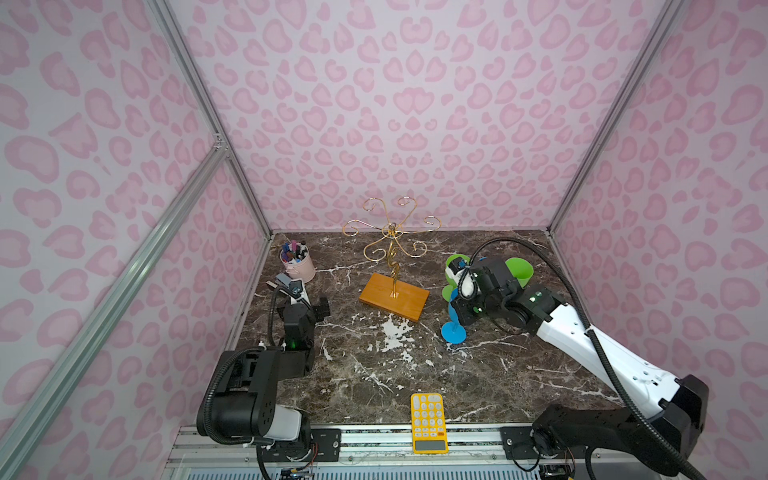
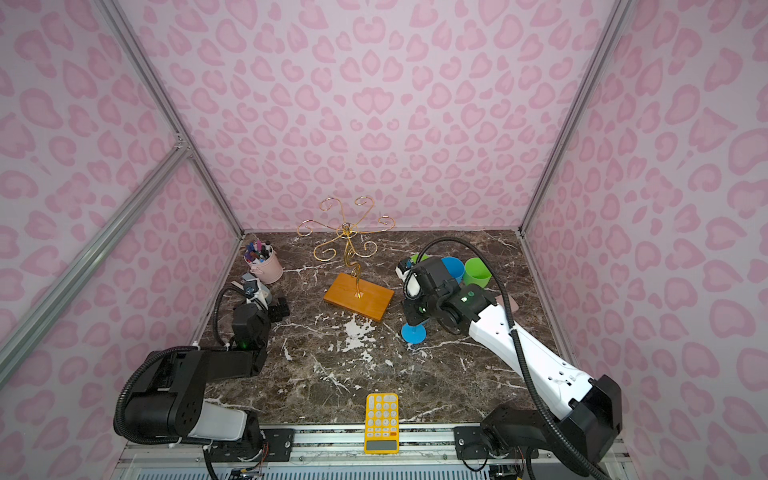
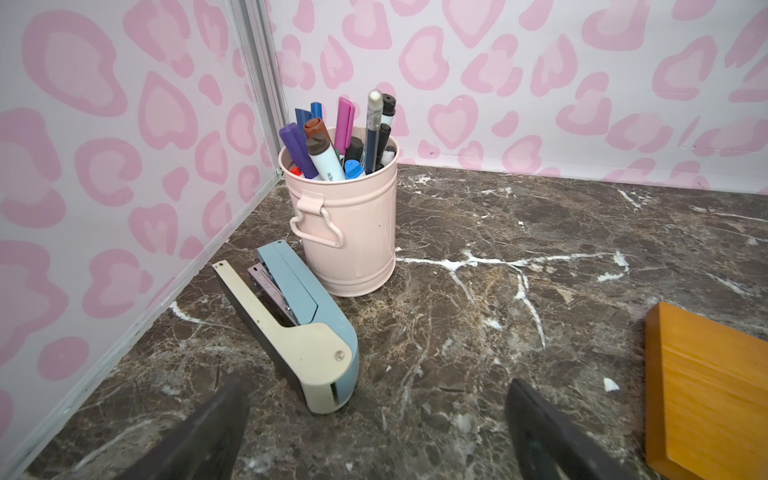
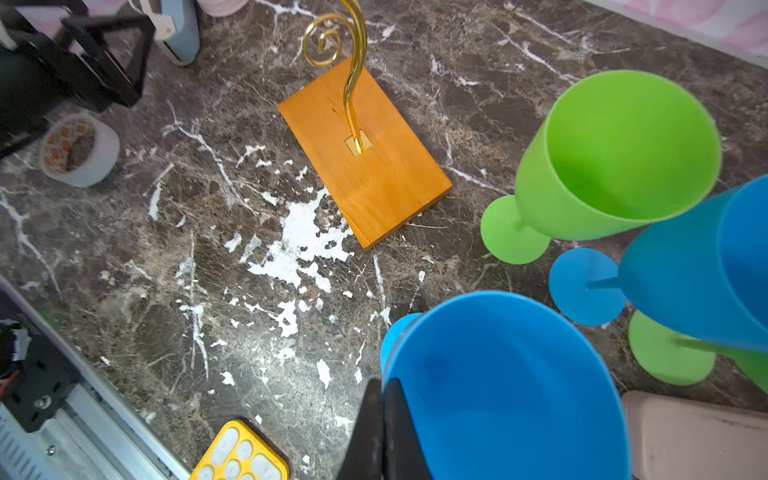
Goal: Take the wine glass off the wine glass rack
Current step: 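Turn the blue glass upright and set it on the table with the right gripper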
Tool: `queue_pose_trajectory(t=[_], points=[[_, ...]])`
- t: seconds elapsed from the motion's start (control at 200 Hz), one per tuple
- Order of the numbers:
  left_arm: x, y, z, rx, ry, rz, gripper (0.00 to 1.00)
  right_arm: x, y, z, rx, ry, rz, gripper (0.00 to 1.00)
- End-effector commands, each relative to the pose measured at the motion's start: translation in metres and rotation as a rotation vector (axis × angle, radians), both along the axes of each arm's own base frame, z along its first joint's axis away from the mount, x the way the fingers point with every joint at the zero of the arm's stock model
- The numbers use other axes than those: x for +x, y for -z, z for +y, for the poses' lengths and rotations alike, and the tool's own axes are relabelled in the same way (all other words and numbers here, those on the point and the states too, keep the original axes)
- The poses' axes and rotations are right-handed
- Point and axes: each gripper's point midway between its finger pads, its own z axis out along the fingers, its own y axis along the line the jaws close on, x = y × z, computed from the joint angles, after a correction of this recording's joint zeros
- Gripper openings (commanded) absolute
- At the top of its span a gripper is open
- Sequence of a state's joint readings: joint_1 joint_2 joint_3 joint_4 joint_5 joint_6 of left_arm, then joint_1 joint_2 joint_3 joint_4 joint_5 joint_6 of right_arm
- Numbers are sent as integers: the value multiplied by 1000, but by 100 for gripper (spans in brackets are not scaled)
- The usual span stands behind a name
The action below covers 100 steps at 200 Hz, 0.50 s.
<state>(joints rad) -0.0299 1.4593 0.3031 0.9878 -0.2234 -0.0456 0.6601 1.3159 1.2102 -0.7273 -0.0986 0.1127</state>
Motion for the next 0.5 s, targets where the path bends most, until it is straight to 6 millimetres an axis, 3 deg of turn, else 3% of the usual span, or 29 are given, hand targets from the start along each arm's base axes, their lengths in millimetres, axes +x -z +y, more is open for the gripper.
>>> queue_pose_trajectory(t=[0.0, 0.23, 0.495], points=[[3, -6, 0, -3, 2, -18, 97, 12, 9, -3, -113, 21, -53, 0], [3, -4, 0, -4, 1, -14, 97, 19, 29, 10, -229, -11, -51, 0], [4, -5, 0, -5, 1, -15, 97, 20, 40, 14, -174, 4, -61, 0]])
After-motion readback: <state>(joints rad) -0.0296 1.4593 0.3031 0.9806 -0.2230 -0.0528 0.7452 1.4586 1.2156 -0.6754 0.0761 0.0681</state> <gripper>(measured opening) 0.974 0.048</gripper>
